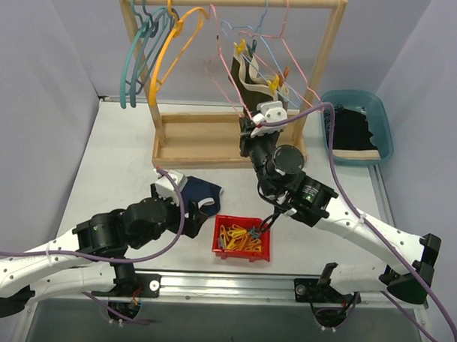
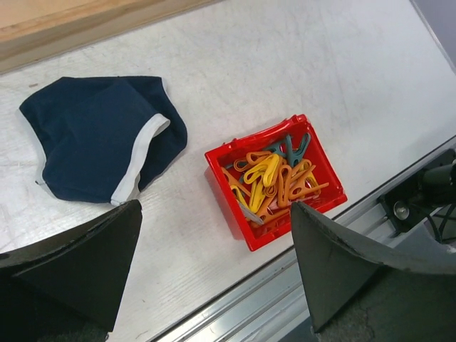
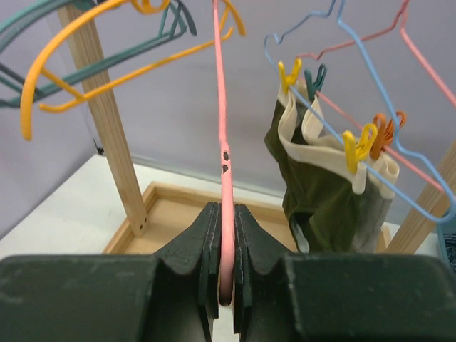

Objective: Remove the underwear clipped to the hanger

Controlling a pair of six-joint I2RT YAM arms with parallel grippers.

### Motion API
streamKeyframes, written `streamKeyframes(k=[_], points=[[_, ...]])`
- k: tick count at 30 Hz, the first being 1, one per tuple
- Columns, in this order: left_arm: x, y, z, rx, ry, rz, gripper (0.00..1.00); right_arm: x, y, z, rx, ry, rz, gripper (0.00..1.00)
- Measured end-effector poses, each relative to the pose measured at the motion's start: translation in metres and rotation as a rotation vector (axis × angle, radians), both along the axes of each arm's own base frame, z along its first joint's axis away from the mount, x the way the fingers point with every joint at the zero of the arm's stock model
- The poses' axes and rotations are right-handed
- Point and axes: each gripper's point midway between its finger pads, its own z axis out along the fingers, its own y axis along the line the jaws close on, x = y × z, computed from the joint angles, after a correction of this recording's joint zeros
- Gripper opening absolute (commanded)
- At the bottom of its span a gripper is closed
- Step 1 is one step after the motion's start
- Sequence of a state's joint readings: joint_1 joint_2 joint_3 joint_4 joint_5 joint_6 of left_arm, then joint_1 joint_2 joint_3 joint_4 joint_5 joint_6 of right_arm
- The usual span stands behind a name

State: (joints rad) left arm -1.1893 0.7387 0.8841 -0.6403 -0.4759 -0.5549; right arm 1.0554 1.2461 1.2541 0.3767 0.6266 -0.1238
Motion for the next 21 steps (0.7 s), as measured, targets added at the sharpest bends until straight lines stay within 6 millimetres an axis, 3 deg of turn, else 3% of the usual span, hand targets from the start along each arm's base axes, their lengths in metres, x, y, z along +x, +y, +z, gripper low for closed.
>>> streamKeyframes(k=[5, 9, 13, 21], points=[[-0.003, 0.018, 0.008, -0.078, -0.021, 0.04, 0.94, 0.007, -0.002, 0.034, 0.037, -0.084, -0.04, 0.0], [-0.003, 0.022, 0.012, -0.105, -0.025, 0.057, 0.94, 0.018, 0.003, 0.048, 0.055, -0.112, -0.065, 0.0], [-0.002, 0.021, 0.008, -0.093, -0.012, 0.061, 0.94, 0.037, 0.009, 0.045, 0.042, -0.097, -0.097, 0.0], [-0.003, 0.022, 0.006, -0.089, -0.005, 0.064, 0.94, 0.063, 0.014, 0.012, -0.007, -0.022, -0.127, 0.0]])
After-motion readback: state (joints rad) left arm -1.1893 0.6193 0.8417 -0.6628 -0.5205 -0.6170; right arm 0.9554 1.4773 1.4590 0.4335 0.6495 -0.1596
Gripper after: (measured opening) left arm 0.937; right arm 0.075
